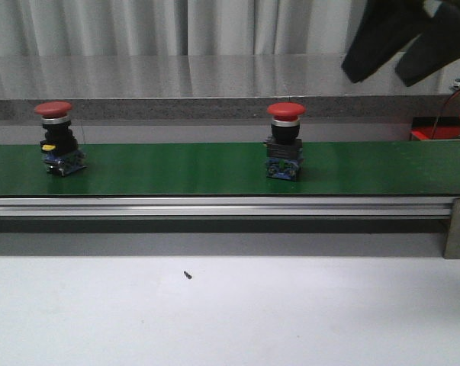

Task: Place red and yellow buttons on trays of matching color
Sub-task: 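Open the left gripper and lift it away from the belt, then lower the right gripper onto the red button at the belt end and close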

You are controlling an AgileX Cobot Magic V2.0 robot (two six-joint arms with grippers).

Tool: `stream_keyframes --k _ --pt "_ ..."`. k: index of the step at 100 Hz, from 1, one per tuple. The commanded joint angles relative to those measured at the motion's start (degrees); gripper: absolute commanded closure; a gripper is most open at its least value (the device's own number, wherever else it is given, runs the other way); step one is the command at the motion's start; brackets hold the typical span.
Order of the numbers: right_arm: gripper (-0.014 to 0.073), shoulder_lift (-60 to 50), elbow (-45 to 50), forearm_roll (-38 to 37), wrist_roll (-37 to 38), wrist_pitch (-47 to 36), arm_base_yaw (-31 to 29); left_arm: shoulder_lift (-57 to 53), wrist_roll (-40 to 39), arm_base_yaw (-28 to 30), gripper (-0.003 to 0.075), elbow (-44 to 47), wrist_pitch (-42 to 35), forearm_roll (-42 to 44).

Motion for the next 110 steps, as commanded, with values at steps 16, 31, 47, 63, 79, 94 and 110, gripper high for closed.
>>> stream_keyframes --k 16,31,47,63,79,94,110 --pt "0.0041 6.84 -8.72 1.95 -0.76 -3.18 1.84 0.35 0.11 -0.43 0.0740 -1.61 -4.74 -0.98" --pt "0.0041 10.78 -11.45 1.95 -0.76 -3.04 1.89 0.35 0.11 -0.43 0.0740 -1.61 -4.74 -0.98" --pt "0.0057 14.32 -12.66 1.49 -0.76 -3.20 1.89 0.35 0.11 -0.43 0.0740 -1.61 -4.74 -0.98" --pt "0.0216 16.17 -12.66 -0.39 -0.76 -2.73 1.89 0.35 0.11 -0.43 0.0740 -1.61 -4.74 -0.98" --pt "0.0428 16.29 -13.21 -1.21 -0.64 0.88 1.08 0.35 0.11 -0.43 0.0740 -1.61 -4.74 -0.98" --pt "0.0431 16.29 -18.15 -1.27 -0.53 8.80 -1.85 0.35 0.11 -0.43 0.0740 -1.61 -4.74 -0.98" --pt "0.0431 16.29 -26.78 -3.64 1.00 15.87 -8.58 0.35 0.11 -0.43 0.0740 -1.61 -4.74 -0.98"
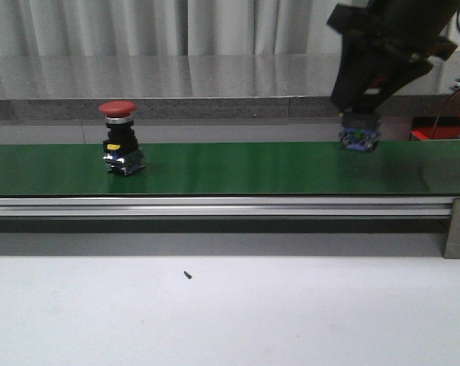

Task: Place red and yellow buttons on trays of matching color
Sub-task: 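Lower the right gripper onto the red button at the belt end and close, then carry the red button with the right gripper into the red tray and release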

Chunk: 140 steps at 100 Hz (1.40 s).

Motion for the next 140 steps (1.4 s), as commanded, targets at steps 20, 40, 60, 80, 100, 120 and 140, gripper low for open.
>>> stream_keyframes --k 20,40,60,80,100,120,140 --pt "0.0431 -2.80 -11.71 -1.68 1.70 2.74 -15.78 0.35 0.11 -0.43 0.0740 -1.61 -4.74 -0.98" --pt "0.0431 -1.61 -11.91 -1.68 1.70 -1.51 -26.81 0.35 0.11 -0.43 0.0740 -1.61 -4.74 -0.98" --pt "0.0431 3.09 -11.91 -1.68 1.70 -6.99 -32.46 0.35 0.11 -0.43 0.0740 -1.61 -4.74 -0.98" --pt "0.0431 9.64 -11.91 -1.68 1.70 -11.13 -33.16 0.35 0.11 -0.43 0.0740 -1.61 -4.74 -0.98" --pt "0.0431 14.11 -11.91 -1.68 1.70 -13.03 -33.16 0.35 0.11 -0.43 0.0740 -1.61 -4.74 -0.98" --pt "0.0424 16.39 -11.91 -1.91 1.64 -12.94 -33.16 0.35 0.11 -0.43 0.0740 -1.61 -4.74 -0.98" --pt "0.0263 16.95 -11.91 -2.19 1.64 -12.47 -33.16 0.35 0.11 -0.43 0.0740 -1.61 -4.74 -0.98"
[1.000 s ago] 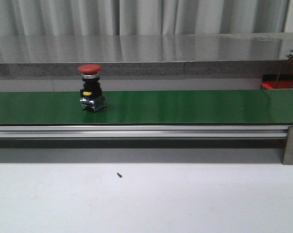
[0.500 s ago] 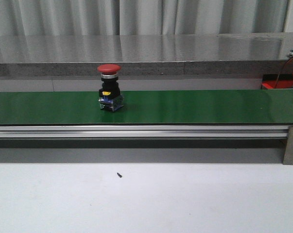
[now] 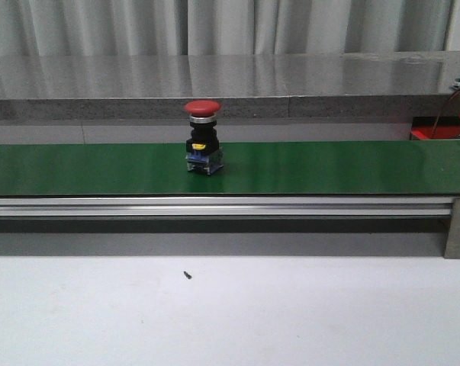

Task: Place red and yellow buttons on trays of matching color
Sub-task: 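Carry the red button with the right gripper into the red tray and release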

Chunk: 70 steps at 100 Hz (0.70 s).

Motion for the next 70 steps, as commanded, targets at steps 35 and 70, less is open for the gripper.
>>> stream_keyframes --k 35,70 --pt "0.0115 -7.99 -2.49 -1.61 -0.19 -1.71 -0.30 0.35 0.11 -0.43 0.0740 -1.61 -4.74 -0.98" --pt "0.0115 -20.25 -3.11 -1.87 -0.31 12.82 5.39 0.35 0.11 -0.43 0.0740 -1.61 -4.74 -0.98"
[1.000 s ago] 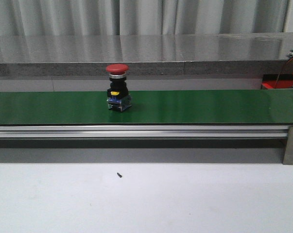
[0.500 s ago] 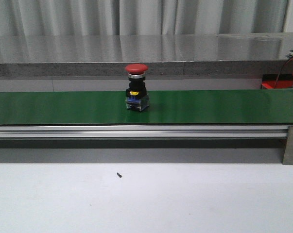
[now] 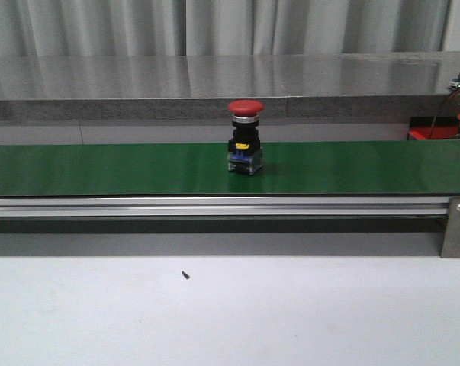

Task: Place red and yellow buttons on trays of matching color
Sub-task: 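Carry the red button with the right gripper into the red tray and release, then grasp the next red button arriving at the belt end with the right gripper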

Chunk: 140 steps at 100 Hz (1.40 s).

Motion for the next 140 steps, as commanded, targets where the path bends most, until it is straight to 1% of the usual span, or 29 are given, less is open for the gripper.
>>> stream_keyframes --k 1,10,17,34,41,54,69,84,102,140 --pt "0.0115 -6.19 -1.58 0.44 -0.31 2.55 2.60 0.35 0.11 -0.43 0.0740 -1.61 -4.74 -0.98" --pt "0.0115 -9.12 0.33 -0.11 -0.31 4.49 5.90 0.35 0.11 -0.43 0.0740 -1.61 -4.74 -0.98" --pt "0.0115 -11.56 3.70 -0.10 -0.31 4.66 8.77 0.35 0.11 -0.43 0.0740 -1.61 -4.74 -0.98" --pt "0.0115 -17.19 14.21 -0.45 -0.36 1.30 17.46 0.35 0.11 -0.43 0.0740 -1.61 -4.74 -0.98" --pt "0.0115 -18.39 16.94 -0.59 -0.36 0.04 21.01 0.35 0.11 -0.43 0.0740 -1.61 -4.74 -0.98" --pt "0.0115 -18.22 17.95 -0.59 -0.36 0.29 26.29 0.35 0.11 -0.43 0.0740 -1.61 -4.74 -0.98" --pt "0.0115 -17.82 17.95 -0.59 -0.36 -2.10 30.99 0.35 0.11 -0.43 0.0740 -1.61 -4.62 -0.98" --pt "0.0115 -16.59 17.95 -0.59 -0.36 -6.04 33.61 0.35 0.11 -0.43 0.0740 -1.61 -4.49 -0.98" --pt "0.0115 -14.19 17.84 -0.15 -0.36 -8.02 35.46 0.35 0.11 -0.43 0.0740 -1.61 -4.41 -0.98" --pt "0.0115 -9.26 17.14 0.07 -0.36 -13.13 36.00 0.35 0.11 -0.43 0.0740 -1.61 -4.41 -0.98"
